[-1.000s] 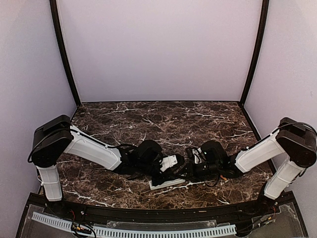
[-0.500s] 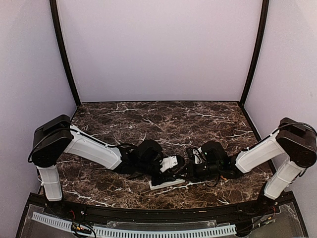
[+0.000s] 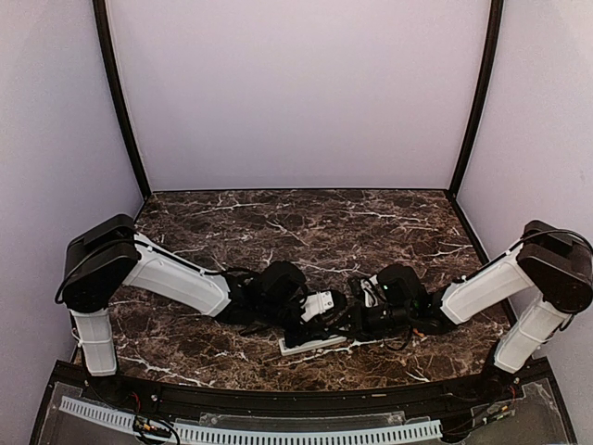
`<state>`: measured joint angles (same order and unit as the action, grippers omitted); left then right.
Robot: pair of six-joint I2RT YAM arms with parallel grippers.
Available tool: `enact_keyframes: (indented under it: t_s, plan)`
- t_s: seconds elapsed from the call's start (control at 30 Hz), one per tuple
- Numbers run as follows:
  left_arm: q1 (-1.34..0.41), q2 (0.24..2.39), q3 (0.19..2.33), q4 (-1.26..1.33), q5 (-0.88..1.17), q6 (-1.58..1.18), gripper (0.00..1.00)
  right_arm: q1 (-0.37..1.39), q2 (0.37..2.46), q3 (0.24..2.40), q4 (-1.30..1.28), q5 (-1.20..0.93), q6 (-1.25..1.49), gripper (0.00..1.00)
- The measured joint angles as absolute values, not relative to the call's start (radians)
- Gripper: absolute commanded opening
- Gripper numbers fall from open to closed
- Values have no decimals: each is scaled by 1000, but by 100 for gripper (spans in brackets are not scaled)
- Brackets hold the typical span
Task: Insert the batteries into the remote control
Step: Load the battery into the battery compartment.
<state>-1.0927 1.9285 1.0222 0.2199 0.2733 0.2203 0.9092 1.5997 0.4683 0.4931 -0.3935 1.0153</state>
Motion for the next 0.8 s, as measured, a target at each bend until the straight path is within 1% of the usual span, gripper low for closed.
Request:
enact_keyframes:
  t_s: [0.33,0.6,0.8]
  plan:
    - [-1093,1943,1032,230,267,224,11,909,1604,471,495,-395,1011,0]
    - [-1093,1943,1035,221,264,240,6,909,1604,472,494,-395,1007,0]
    - [-1093,1943,1041,206,263,262,0,909,1597,482,465,-396,1002,7]
